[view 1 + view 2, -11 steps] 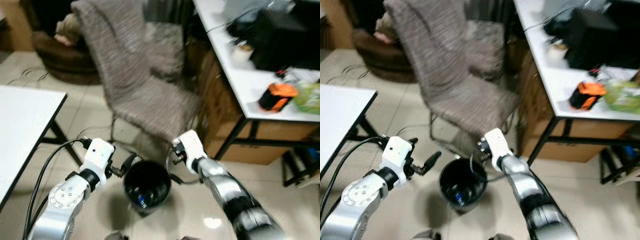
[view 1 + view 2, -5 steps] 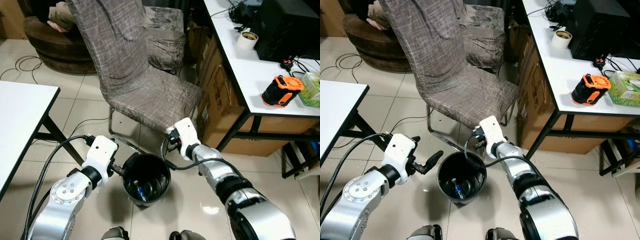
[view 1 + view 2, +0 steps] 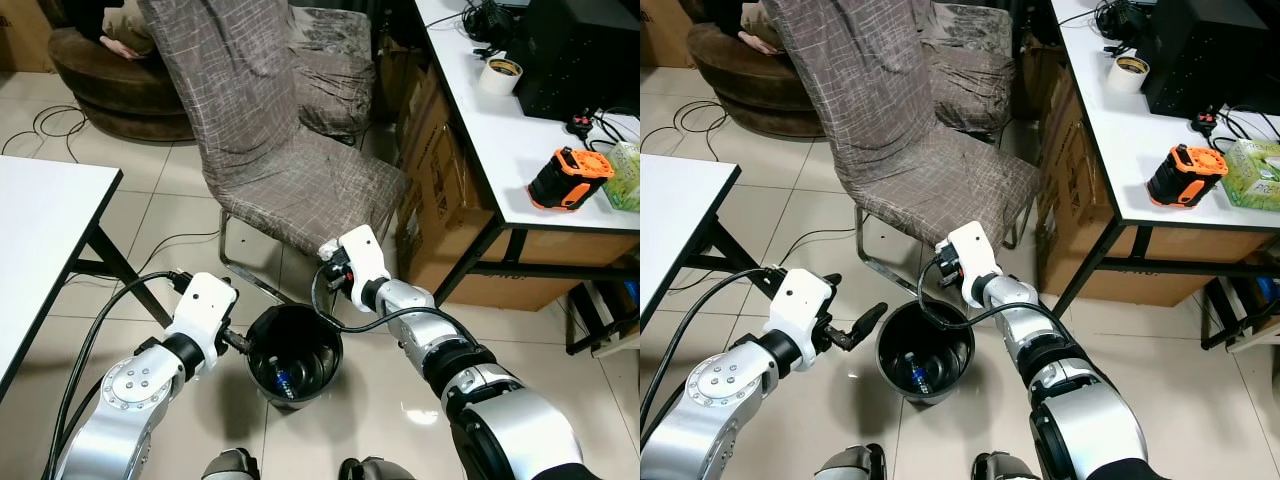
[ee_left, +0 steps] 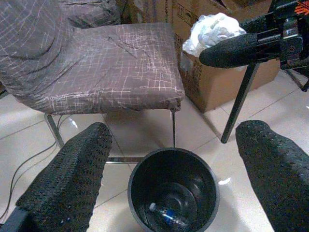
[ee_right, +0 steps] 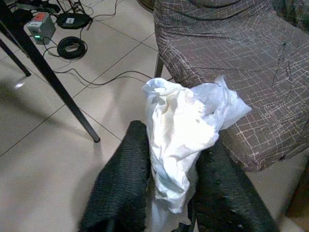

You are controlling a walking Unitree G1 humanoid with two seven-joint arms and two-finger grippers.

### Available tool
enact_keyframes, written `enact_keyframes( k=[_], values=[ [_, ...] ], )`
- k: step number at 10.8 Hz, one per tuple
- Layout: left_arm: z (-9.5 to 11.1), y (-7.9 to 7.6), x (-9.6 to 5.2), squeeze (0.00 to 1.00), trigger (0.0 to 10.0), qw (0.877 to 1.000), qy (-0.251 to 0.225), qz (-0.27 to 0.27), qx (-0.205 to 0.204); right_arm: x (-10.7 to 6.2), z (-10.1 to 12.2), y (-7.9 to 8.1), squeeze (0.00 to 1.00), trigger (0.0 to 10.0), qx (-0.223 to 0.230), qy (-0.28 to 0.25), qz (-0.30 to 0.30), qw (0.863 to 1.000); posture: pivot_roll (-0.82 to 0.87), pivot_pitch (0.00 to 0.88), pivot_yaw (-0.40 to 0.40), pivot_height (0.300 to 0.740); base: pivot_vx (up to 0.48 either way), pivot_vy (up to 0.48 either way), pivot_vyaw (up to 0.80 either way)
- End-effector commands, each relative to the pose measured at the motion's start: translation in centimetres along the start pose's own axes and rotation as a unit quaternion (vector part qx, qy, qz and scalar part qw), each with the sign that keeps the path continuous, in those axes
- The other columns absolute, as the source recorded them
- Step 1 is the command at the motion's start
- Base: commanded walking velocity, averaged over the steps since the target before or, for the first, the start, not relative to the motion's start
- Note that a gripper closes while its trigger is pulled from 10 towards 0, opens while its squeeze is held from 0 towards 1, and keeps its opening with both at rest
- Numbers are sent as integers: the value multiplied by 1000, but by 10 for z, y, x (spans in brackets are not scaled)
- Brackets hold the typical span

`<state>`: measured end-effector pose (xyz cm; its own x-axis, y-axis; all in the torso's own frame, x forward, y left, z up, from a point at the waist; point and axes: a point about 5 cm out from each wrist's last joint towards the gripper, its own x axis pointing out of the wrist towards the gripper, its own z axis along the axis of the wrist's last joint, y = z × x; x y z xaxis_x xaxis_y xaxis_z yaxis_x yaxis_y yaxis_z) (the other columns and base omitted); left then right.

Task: Picking trash to rubbish bin

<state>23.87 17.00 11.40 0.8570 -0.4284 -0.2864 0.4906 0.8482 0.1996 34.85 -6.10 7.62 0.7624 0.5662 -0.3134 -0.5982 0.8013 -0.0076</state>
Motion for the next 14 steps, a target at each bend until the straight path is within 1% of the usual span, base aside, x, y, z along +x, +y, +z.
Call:
enact_keyframes(
  k=[1,4,6,11,12,13,14],
  values=[
    [2,-1,0,0,10000,1000,2,0,8,0,3,-2,1000,10000,0,-5,4,1000,57,177,-81,740,0,0,0],
    [2,-1,-1,0,10000,1000,3,0,11,0,3,-4,1000,10000,5,0,8,1000,61,175,-82,740,0,0,0],
    [1,0,-1,0,10000,1000,4,0,11,0,-1,1,1000,10000,1,13,26,1000,60,171,-80,740,0,0,0],
    [2,1,1,0,10000,1000,1,2,14,0,-1,1,1000,10000,7,11,24,1000,60,155,-76,740,0,0,0],
    [3,3,1,0,10000,1000,-6,17,11,0,0,0,1000,10000,7,7,23,1000,58,148,-75,740,0,0,0],
    [2,6,4,0,10000,999,-9,53,-1,-3,-3,-3,1000,10000,1,2,6,1000,47,126,-75,740,0,0,0],
    [3,7,5,0,10000,997,-17,72,-12,-7,-8,-7,725,10000,8,-5,-13,1000,34,117,-74,740,0,0,0]
  ],
)
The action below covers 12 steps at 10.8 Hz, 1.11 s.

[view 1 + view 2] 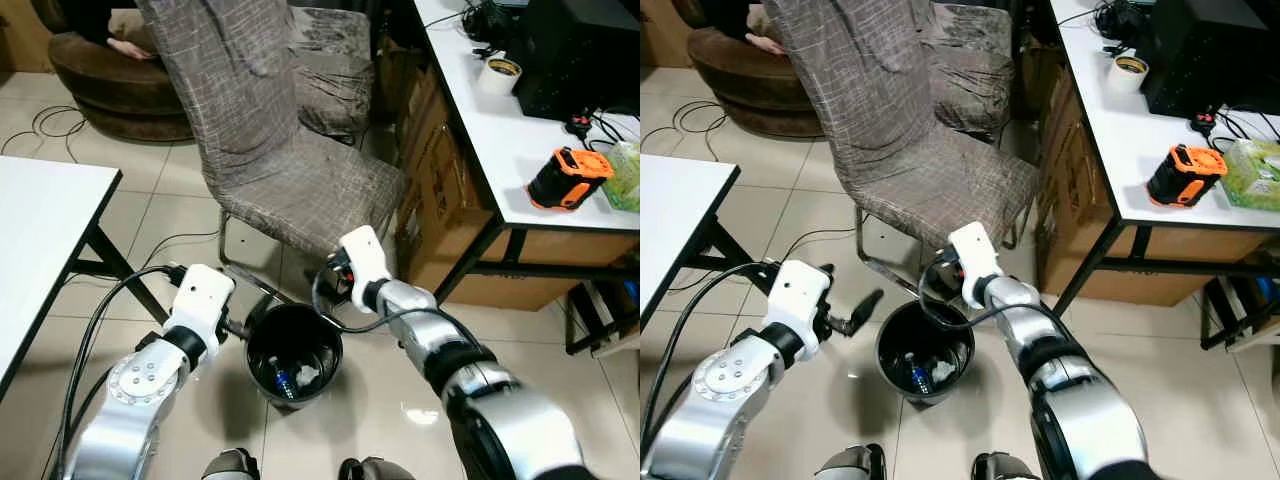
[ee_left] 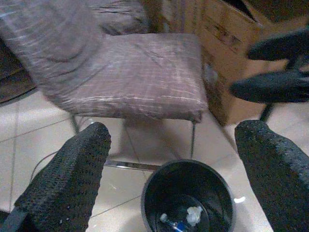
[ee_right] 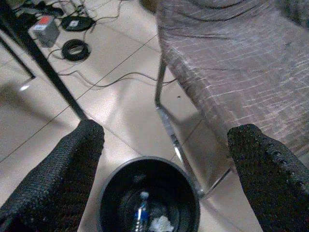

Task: Picking trash to rubbish bin

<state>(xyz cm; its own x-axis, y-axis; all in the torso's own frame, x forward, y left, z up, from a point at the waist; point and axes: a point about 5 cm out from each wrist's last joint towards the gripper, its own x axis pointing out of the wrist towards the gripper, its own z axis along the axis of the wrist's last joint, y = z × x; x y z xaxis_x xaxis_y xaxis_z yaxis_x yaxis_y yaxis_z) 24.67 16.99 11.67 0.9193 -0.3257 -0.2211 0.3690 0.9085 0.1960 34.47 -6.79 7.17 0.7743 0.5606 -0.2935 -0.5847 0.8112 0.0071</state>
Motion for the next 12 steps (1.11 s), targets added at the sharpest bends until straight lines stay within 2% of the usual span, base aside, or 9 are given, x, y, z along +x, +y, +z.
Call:
enact_keyframes(
  k=[1,2,3,4,7,12],
  values=[
    [-3,1,-1,0,10000,1000,1,15,-9,-8,-7,-6,0,10000,4,-9,-20,1000,21,112,-73,740,0,0,0],
    [-6,-6,-3,0,10000,1000,8,4,-17,-21,-15,-10,0,10000,12,-21,-44,999,9,107,-78,740,0,0,0],
    [-6,-8,-3,0,10000,999,2,14,-30,-44,-23,-11,0,10000,28,-37,-79,996,3,95,-80,740,0,0,0],
    [-5,-10,-4,0,10000,999,3,13,-32,-59,-24,-11,0,10000,39,-45,-101,993,-9,91,-75,740,0,0,0],
    [-3,-20,-6,0,10000,999,2,3,-47,-94,-28,-2,0,10000,56,-38,-139,988,-20,85,-59,740,0,0,0],
    [-4,-20,-5,0,10000,999,6,3,-50,-101,-24,2,0,10000,71,-26,-151,986,-20,80,-61,740,0,0,0]
  ],
)
